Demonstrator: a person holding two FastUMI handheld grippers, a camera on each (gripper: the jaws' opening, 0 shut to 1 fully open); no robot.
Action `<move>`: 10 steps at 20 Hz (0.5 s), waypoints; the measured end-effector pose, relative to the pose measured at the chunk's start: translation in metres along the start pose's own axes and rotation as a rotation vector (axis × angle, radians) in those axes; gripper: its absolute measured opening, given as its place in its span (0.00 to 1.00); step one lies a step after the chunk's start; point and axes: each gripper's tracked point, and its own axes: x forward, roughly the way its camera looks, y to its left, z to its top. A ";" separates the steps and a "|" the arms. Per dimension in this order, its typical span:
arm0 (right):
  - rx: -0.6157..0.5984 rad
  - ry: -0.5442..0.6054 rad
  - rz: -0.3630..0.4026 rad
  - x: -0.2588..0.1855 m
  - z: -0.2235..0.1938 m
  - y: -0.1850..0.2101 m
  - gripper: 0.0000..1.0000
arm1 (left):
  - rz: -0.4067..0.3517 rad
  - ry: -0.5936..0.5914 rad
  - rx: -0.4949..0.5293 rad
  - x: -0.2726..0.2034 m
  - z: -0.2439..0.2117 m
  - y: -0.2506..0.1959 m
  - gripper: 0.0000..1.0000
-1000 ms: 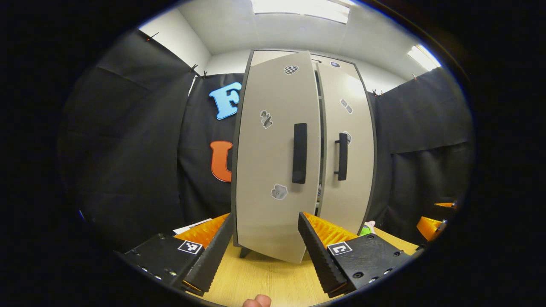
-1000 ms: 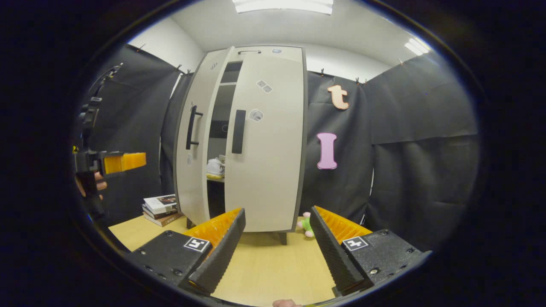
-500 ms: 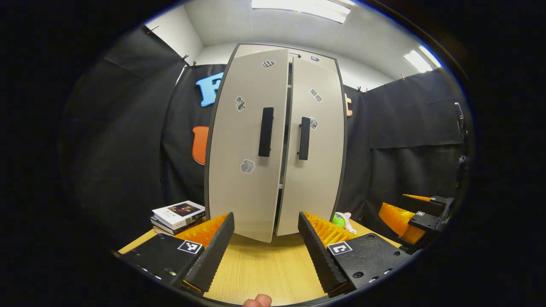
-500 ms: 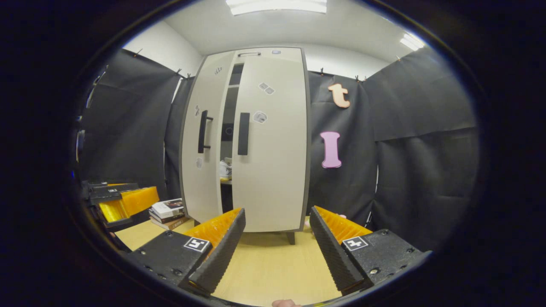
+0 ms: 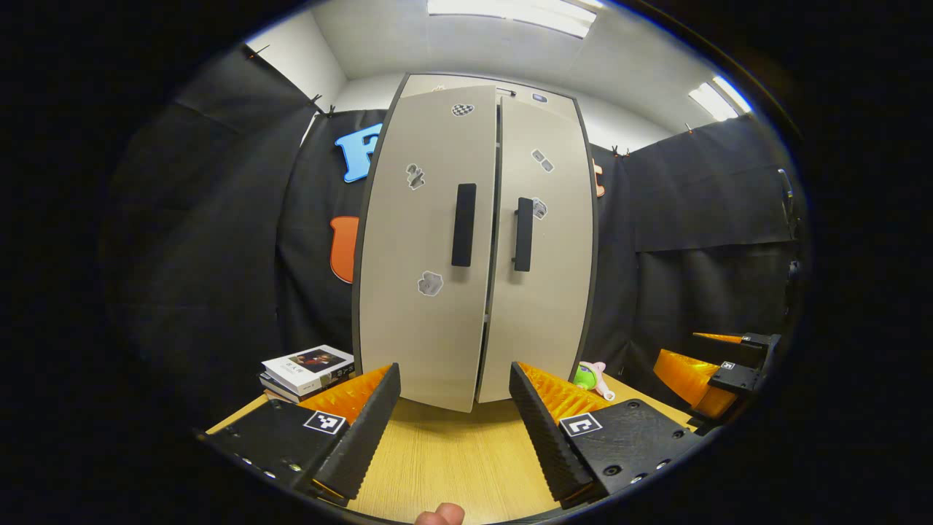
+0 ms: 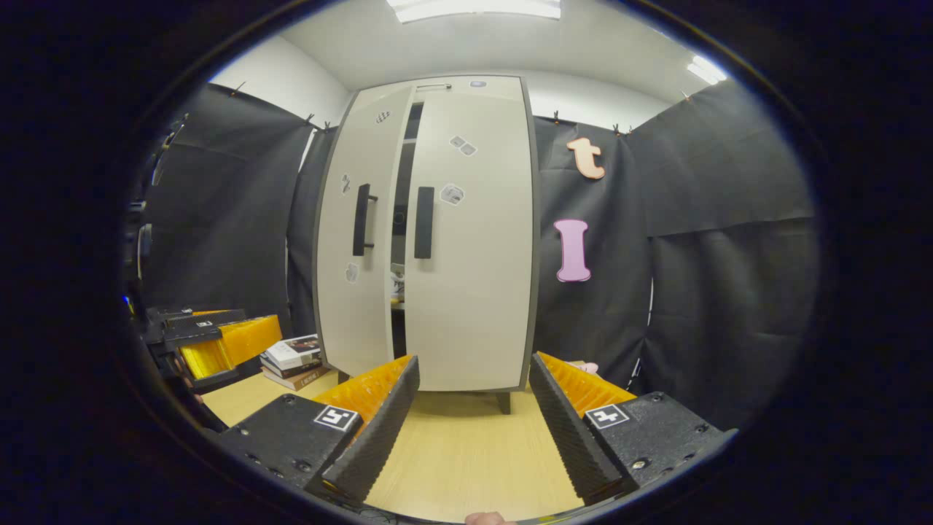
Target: Grab one shoe with the right hand and put it into the shoe cabinet, grab the other shoe with the left hand and put it into the shoe cabinet; then close the right door with the right hand and the left door with the left hand.
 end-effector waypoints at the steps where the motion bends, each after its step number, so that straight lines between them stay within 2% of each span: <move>1: 0.002 -0.002 -0.004 0.000 0.001 -0.001 0.98 | 0.003 0.003 0.000 0.000 -0.002 0.001 0.91; 2: 0.003 -0.007 -0.011 -0.001 0.002 -0.004 0.94 | 0.002 0.006 -0.003 0.000 -0.003 0.000 0.91; 6: -0.004 -0.001 -0.028 -0.001 0.000 -0.009 0.98 | -0.003 0.013 -0.001 0.001 -0.007 -0.002 0.91; 7: -0.002 -0.002 -0.032 -0.001 0.001 -0.010 0.94 | -0.003 0.010 0.000 0.001 -0.006 -0.002 0.91; 8: 0.000 -0.001 -0.036 -0.001 0.001 -0.011 0.98 | -0.005 0.007 -0.001 0.001 -0.005 -0.003 0.91; 10: 0.004 -0.005 -0.044 -0.001 0.002 -0.013 0.98 | -0.008 0.004 0.002 0.001 -0.005 -0.004 0.91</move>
